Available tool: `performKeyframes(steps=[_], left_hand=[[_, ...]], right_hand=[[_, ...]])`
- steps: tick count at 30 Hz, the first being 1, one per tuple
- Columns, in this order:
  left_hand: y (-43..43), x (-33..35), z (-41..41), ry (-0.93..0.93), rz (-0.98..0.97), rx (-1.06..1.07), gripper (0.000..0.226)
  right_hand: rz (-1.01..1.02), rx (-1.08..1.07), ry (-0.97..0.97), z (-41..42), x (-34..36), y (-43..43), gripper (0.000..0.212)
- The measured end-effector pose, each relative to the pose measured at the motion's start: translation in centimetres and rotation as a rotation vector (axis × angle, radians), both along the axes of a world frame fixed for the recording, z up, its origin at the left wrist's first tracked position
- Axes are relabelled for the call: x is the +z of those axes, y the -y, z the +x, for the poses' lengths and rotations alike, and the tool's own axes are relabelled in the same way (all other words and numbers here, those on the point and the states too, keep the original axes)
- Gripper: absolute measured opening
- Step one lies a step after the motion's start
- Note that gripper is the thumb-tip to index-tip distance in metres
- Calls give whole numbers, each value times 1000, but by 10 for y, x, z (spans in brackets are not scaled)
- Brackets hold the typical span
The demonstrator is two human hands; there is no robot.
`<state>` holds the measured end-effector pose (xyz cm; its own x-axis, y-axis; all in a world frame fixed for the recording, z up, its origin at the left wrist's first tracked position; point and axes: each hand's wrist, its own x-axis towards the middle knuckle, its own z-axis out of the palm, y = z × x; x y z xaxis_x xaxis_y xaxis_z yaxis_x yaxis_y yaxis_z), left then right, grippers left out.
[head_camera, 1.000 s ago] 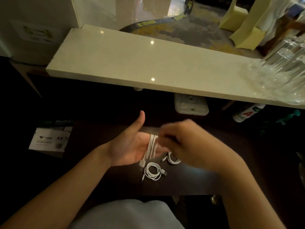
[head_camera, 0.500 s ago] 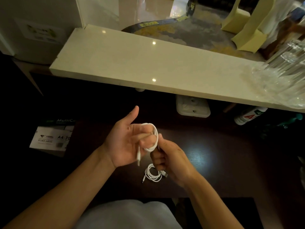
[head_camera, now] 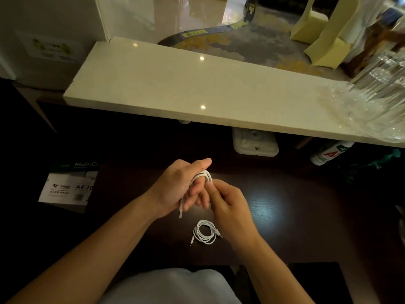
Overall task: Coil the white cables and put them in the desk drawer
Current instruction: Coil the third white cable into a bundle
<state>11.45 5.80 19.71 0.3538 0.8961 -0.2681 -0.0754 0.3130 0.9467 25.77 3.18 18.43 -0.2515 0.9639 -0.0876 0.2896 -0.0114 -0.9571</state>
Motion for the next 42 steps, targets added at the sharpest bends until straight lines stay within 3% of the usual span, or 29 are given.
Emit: performKeyframes(steps=[5,10,12,14,18,22,28,34,36,42], left_hand=[[-2,7,11,-191,25,133,66],[-8,9,25,-179,5,351,66],[-6,6,27,-87,-14,415,65],[-6,3,20,38,-51,359,66],[-11,0,2,29,-82,97,67],[-10,-5,-2,181,-149,-104,65],[-7,-3,-1,112,-139,-5,67],[-1,1,1,-5,-152,-49,68],[-2,2,3,0,-159,-26,67],[4,-4,9,-40,-224,68,68]], right_hand=[[-23,-128,-44,-3,-7,-1,29],[24,-195,5,-6,-7,-10,24],[80,-175,50,-5,-4,-14,24],[47,-72,86,3,2,-19,25],[-214,145,-73,16,15,-21,36],[-114,139,-65,10,17,-21,36],[-16,145,21,10,20,-15,29],[-21,206,-45,11,31,-3,33],[40,226,14,11,31,-1,27],[-10,96,-25,15,11,-4,24]])
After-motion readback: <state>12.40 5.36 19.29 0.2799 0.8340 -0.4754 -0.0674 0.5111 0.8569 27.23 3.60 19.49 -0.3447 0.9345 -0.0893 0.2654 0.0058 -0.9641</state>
